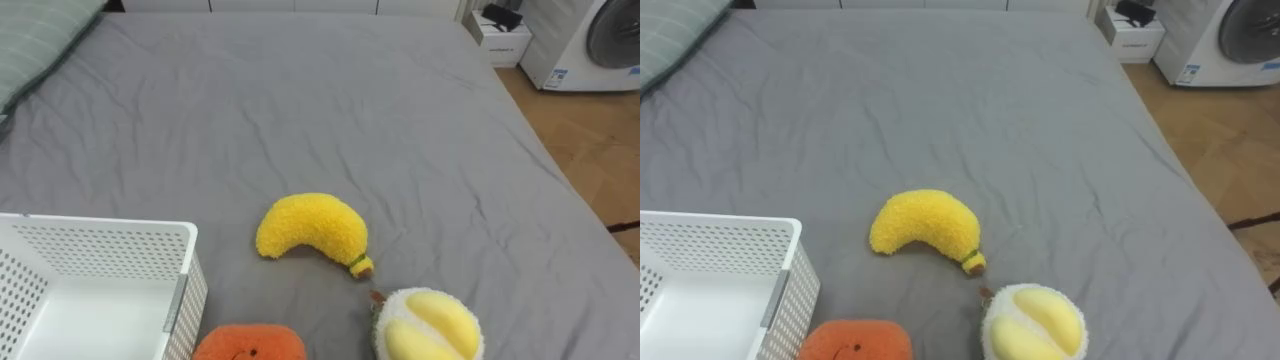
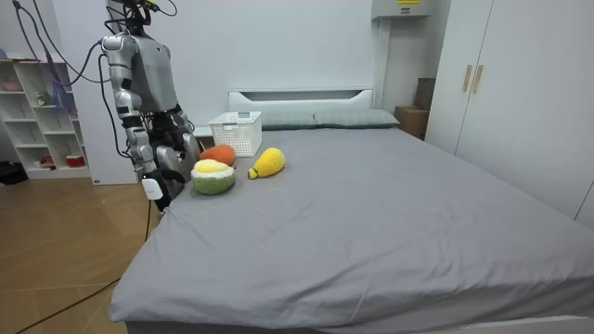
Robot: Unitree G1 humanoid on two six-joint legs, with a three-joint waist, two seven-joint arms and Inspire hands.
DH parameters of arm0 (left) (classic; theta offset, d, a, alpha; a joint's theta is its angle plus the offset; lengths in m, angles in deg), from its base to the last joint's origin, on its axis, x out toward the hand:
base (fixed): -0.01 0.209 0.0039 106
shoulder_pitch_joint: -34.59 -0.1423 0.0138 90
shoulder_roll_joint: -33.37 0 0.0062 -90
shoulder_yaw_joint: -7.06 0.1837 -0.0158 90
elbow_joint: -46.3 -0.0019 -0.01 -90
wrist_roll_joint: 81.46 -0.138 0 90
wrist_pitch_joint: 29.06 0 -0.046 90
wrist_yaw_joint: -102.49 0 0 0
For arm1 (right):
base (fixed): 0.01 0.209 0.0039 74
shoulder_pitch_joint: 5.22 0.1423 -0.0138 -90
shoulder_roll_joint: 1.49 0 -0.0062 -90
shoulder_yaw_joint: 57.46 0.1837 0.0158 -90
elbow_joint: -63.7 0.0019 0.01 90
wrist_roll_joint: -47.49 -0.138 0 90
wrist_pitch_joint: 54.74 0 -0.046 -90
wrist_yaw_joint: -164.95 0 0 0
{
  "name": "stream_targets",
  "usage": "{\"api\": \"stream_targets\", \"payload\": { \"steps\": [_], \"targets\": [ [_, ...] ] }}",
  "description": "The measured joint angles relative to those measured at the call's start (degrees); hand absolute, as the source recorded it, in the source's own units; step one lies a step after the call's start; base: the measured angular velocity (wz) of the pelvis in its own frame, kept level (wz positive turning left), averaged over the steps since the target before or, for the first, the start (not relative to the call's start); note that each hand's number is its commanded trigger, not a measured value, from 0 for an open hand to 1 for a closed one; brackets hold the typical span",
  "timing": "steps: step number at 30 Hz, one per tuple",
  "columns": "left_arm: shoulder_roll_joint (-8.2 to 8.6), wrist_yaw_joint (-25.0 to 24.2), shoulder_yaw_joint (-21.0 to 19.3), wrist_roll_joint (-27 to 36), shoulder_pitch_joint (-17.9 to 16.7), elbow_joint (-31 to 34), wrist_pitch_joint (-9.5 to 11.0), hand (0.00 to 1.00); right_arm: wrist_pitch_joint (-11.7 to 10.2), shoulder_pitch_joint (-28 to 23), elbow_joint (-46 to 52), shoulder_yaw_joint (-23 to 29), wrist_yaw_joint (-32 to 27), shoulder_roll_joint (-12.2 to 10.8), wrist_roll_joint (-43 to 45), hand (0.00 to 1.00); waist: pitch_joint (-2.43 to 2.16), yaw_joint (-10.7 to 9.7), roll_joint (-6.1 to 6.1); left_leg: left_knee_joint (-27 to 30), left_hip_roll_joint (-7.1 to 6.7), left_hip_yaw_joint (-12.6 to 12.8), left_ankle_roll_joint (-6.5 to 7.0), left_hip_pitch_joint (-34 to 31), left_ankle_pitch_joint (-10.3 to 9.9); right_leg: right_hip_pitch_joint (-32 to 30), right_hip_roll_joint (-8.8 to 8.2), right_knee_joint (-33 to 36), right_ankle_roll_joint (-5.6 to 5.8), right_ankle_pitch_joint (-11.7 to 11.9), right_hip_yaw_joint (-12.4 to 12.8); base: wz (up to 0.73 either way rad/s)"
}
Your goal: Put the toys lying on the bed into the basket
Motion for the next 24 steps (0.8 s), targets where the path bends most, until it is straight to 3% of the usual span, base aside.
{"api": "stream_targets", "payload": {
  "steps": [18,24],
  "targets": [
    [0.03,-0.01,-0.39,0.04,-0.18,-0.52,-0.65,0.00,0.22,-0.37,-0.43,1.52,-0.02,-0.03,0.02,0.00,-0.03,-0.13,0.15,0.01,0.00,-0.10,0.00,0.11,0.00,-0.04,0.00,-0.02,-0.01,0.01,0.05,0.00],
    [0.21,-0.01,-4.55,0.09,-0.52,-0.14,-1.30,0.00,0.93,-1.06,-0.71,5.90,-0.84,-0.06,-1.21,0.00,-0.13,-1.34,-0.03,-0.01,-0.04,-0.41,0.00,0.07,0.00,-0.02,0.00,0.03,0.06,-0.07,0.13,0.02]
  ]
}}
